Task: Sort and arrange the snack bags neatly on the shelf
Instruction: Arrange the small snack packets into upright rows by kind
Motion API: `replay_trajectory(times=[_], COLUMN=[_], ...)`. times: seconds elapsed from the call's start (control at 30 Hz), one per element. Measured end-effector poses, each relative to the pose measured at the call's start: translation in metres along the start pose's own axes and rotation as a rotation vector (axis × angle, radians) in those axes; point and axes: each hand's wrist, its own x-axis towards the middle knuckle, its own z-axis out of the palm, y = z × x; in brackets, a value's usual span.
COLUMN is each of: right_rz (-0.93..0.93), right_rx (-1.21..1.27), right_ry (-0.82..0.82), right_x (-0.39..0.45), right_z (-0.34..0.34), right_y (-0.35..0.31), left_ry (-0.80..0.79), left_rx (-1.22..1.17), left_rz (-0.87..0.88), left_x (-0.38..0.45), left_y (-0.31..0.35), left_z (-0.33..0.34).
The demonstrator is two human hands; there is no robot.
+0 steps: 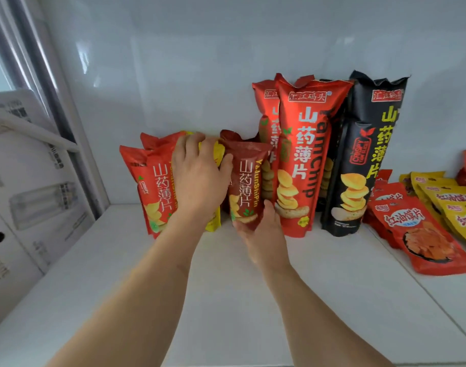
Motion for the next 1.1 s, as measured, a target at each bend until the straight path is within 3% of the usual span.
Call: replay_trajectory(times=[0.37,0.57,0.83,1.1], right_rz=[0.086,0.078,0.059,0.065], right_rx=[-0.056,-0.139,-0.146,-0.111], right_ry=[0.136,0.196,0.193,0.185], right_x=[0.031,0.037,0.039,0.039], right_z=[0.033,0.038,0.044,0.046], right_y=[-0.003,0.002,0.008,0.009], left_ry=[-0.158,-0.543,-0.81,-0.865], left_rx=[-0.056,-0.041,0.12,0.194], left_rz=[0.121,0.073,0.209,0.237], left_x=[0.062,0.125,0.159,0.161], left_y=[-0.025,-0.004,0.003,0.004], left_z=[-0.006,0.006,0.036,0.054])
